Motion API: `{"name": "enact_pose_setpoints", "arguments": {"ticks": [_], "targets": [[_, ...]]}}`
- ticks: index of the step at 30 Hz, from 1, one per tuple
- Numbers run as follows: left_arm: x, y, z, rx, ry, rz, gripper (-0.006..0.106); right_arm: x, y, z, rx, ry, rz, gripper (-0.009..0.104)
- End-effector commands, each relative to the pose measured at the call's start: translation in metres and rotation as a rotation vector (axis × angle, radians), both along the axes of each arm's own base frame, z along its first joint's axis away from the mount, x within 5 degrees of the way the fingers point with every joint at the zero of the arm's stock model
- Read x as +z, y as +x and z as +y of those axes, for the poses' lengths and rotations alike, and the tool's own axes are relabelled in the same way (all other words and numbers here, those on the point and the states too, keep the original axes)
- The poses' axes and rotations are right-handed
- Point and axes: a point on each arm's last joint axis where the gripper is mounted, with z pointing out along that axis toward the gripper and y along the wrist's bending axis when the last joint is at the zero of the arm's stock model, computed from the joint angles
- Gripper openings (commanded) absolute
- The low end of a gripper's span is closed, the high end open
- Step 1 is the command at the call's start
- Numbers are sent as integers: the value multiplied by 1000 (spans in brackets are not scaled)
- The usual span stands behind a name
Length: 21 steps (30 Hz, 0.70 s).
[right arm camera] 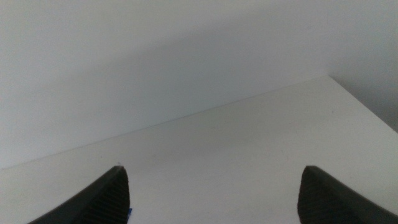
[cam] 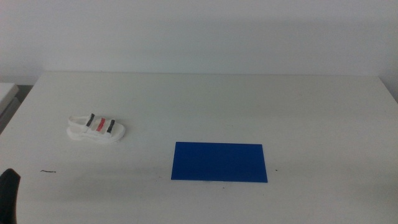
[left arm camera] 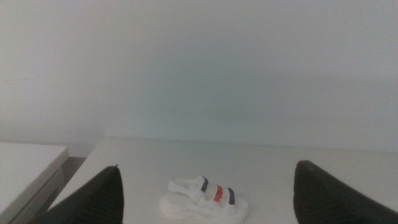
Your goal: Use one arm to grab the shoe from the table and place it on the mat.
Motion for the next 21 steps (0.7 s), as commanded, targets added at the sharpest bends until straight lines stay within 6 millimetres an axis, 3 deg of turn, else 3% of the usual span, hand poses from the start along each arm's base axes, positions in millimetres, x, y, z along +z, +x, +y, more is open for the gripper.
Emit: {"name": "enact_pose_setpoints", "arguments": {"ticks": [1, 3, 7, 10, 15, 18, 21], "targets": [[0, 0, 0, -2, 0, 1, 94, 0, 0, 0, 2, -14, -11, 79], [4, 2, 0, -5, 3, 66, 94, 0, 0, 0, 2, -14, -11, 79], [51, 20, -2, -18, 74, 306, 94, 0, 0, 0, 2, -14, -11, 79], [87, 49, -1, -17, 122, 513, 94, 0, 0, 0, 2, -14, -11, 79], [134, 108, -4, -8, 89, 625, 94, 0, 0, 0, 2, -14, -11, 79], [149, 143, -5, 6, 23, 675, 93, 0, 0, 0, 2, -14, -11, 79], [151, 177, -7, 56, -102, 774, 92, 0, 0, 0, 2, -14, -11, 79]]}}
